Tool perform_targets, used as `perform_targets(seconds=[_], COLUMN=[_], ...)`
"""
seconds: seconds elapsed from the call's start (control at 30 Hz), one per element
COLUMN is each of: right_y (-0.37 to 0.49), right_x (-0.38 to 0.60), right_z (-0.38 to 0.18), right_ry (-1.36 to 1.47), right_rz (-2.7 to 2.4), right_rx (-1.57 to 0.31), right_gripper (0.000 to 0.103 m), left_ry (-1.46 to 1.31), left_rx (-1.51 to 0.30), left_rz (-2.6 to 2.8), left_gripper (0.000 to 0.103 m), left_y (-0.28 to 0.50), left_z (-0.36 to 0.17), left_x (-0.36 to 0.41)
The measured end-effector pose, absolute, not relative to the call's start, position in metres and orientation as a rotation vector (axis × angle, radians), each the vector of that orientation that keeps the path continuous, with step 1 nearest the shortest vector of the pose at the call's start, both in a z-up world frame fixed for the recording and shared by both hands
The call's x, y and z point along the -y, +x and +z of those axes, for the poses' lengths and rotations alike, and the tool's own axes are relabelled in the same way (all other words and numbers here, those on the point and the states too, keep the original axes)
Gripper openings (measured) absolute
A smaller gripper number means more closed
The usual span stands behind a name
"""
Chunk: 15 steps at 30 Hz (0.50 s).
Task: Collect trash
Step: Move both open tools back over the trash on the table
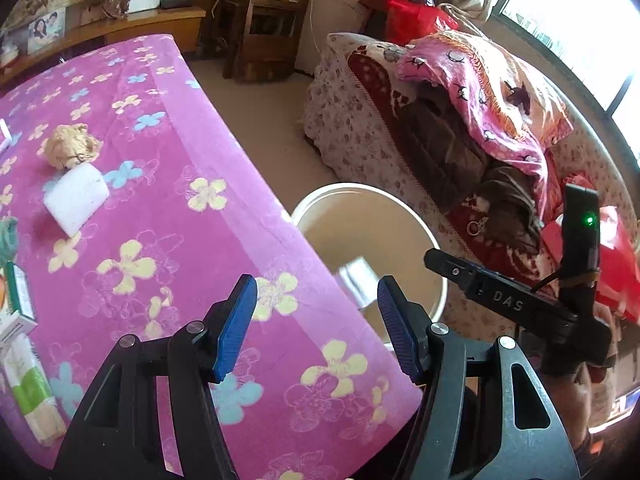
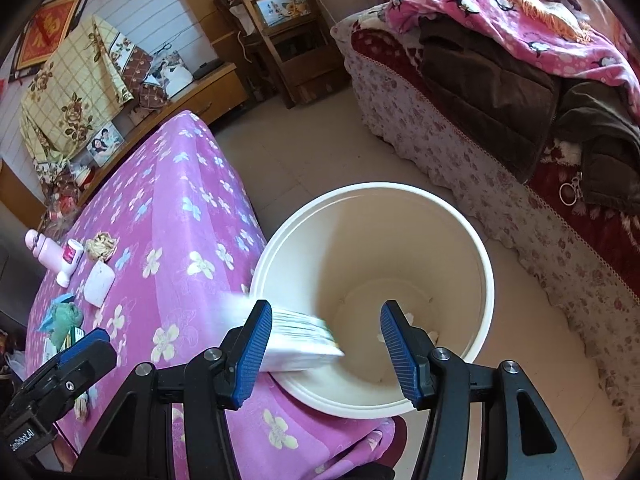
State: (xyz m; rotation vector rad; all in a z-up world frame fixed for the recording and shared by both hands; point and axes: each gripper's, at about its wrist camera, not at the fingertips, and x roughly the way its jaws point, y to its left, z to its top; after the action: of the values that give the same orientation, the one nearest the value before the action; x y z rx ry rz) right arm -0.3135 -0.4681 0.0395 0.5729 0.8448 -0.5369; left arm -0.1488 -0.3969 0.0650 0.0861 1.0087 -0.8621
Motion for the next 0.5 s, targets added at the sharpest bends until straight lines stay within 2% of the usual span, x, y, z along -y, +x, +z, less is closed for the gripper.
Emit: perform_targets(seconds=[0.27, 0.37, 0.5], right_y=[-0.305, -0.300, -0.291], right_x=[0.447, 0.434, 0.410], right_z=[0.045, 0.051, 0.060], right_ry=[0.540, 0.515, 0.455], right_rz=[-0.494, -0.483, -0.462], right_rx=[-0.846, -0.834, -0.817], right_gripper=[0.055, 0.061, 0.062], left_ry=[0.159, 0.154, 0.151], left_rx=[-0.941, -0.926, -0.905], left_rz=[-0.734, -0.688, -0.627], left_gripper=[0.061, 0.061, 0.061], left_y=[-0.151, -0.149, -0.147], left_z=[0.066, 0.067, 0.070], left_x=[0.371, 0.353, 0.329])
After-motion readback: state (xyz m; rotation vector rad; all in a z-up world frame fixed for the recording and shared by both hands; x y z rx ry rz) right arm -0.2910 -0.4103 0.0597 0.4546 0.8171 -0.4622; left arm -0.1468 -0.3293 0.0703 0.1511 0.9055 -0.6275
